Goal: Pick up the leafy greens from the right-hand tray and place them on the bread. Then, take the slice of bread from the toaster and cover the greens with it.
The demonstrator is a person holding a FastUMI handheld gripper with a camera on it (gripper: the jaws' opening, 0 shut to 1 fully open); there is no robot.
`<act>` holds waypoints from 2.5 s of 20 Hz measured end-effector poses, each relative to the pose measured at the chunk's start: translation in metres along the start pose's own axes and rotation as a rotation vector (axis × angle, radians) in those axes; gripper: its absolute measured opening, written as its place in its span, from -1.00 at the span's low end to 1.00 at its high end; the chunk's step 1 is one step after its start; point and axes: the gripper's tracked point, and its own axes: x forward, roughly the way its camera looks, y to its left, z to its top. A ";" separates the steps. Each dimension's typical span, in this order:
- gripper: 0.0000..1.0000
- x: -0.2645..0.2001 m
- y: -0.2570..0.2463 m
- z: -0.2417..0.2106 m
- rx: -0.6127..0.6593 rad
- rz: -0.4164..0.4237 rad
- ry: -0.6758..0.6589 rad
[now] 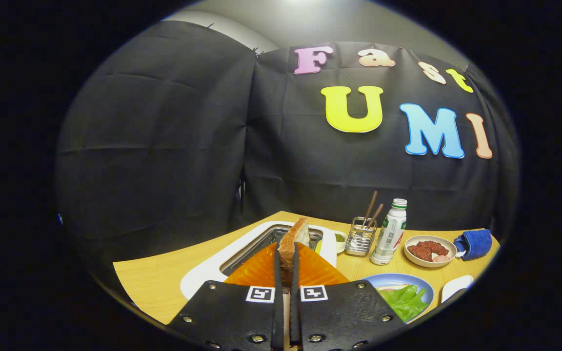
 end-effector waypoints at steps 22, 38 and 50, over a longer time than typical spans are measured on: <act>-0.91 -0.053 -0.046 0.093 0.108 0.006 -0.138; -0.90 -0.067 -0.113 0.048 0.097 -0.102 -0.079; -0.90 -0.065 -0.142 0.008 0.130 -0.148 -0.014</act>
